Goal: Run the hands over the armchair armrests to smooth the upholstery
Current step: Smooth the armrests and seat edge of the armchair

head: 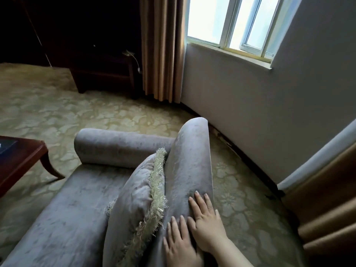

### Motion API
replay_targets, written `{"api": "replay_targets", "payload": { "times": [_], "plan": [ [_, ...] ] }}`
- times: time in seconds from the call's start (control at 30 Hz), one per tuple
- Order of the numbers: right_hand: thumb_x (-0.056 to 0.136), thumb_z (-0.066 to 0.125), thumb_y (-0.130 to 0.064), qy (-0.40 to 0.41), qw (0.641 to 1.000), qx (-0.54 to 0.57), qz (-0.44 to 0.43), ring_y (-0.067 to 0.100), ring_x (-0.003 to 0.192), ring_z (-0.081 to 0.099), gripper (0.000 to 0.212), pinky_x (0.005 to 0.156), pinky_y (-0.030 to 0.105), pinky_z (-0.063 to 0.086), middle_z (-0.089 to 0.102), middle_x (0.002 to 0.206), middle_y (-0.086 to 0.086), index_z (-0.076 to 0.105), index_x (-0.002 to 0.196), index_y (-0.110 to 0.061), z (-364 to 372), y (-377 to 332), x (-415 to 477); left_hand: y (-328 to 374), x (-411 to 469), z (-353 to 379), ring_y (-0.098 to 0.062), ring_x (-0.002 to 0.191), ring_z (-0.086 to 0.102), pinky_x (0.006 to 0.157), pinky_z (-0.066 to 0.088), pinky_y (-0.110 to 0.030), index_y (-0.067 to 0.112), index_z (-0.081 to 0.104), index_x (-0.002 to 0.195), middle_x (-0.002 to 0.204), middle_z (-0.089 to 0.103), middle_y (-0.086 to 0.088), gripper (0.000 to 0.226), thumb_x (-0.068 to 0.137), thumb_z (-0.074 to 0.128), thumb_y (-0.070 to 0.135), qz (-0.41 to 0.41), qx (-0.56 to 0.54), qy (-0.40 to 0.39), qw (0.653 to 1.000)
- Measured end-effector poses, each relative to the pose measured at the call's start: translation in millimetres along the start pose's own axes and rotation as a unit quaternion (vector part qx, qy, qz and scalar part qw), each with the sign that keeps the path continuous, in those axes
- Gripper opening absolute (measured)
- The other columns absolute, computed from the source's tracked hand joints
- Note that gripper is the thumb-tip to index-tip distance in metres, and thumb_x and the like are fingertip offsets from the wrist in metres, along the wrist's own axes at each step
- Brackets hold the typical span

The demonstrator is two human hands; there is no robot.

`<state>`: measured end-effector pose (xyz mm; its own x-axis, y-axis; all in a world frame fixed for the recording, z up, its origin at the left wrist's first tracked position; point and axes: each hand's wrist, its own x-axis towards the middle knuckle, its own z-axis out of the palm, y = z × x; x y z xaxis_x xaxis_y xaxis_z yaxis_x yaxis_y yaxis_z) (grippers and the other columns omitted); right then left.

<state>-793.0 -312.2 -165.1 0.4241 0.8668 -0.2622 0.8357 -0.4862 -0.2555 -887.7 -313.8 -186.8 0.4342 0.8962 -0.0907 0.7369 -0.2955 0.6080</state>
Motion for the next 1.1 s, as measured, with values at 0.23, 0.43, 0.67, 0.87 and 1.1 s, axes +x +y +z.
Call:
{"api": "replay_targets", "payload": {
  "times": [0.23,0.43,0.67,0.87,1.1],
  "plan": [
    [0.092,0.023,-0.051,0.026,0.997,-0.053,-0.046,0.02,0.145,-0.007,0.064,0.114,0.043,0.009,-0.004,0.159,-0.004,0.008,0.15,-0.028,0,3,6,-9,-4,-3,-0.018,0.125,0.051,0.094,0.044,-0.024,0.011,0.028,0.141,0.14,0.048,-0.011,0.076,0.075,0.04,0.047,-0.019,0.049,0.006,0.999],
    [0.094,0.019,-0.053,-0.015,0.958,-0.177,-0.226,0.03,0.141,0.012,0.067,0.111,0.049,0.016,0.007,0.158,0.009,0.006,0.15,-0.018,-33,33,11,-3,-12,-5,-0.009,0.144,-0.01,0.116,-0.004,-0.026,0.021,-0.005,0.15,0.158,-0.01,0.001,0.071,0.097,0.034,0.047,-0.04,0.07,-0.001,0.997],
    [0.095,0.028,-0.042,-0.045,0.921,-0.2,-0.332,0.032,0.111,0.047,0.041,0.09,0.04,0.036,0.048,0.121,0.008,0.055,0.118,-0.021,-76,28,55,5,-16,-12,-0.01,0.145,0.0,0.116,0.002,-0.025,0.022,0.005,0.151,0.159,0.001,0.001,0.07,0.095,0.038,0.05,-0.047,0.093,-0.008,0.994],
    [0.093,0.034,-0.032,-0.123,0.877,-0.205,-0.417,0.028,0.103,0.056,0.032,0.068,0.03,0.038,0.059,0.111,0.009,0.059,0.102,-0.014,-96,4,130,12,6,-16,-0.02,0.13,0.034,0.107,0.028,-0.037,0.02,0.023,0.146,0.142,0.03,-0.003,0.067,0.091,0.032,0.057,-0.098,0.097,0.008,0.99],
    [0.088,0.037,-0.032,-0.062,0.853,-0.207,-0.474,0.028,0.095,0.06,0.025,0.064,0.028,0.038,0.061,0.107,0.005,0.057,0.093,-0.017,-150,-11,248,52,147,-1,-0.025,0.128,0.035,0.104,0.03,-0.041,0.019,0.028,0.142,0.142,0.032,-0.004,0.064,0.091,0.028,0.057,-0.18,0.057,0.039,0.981]
  ]
}}
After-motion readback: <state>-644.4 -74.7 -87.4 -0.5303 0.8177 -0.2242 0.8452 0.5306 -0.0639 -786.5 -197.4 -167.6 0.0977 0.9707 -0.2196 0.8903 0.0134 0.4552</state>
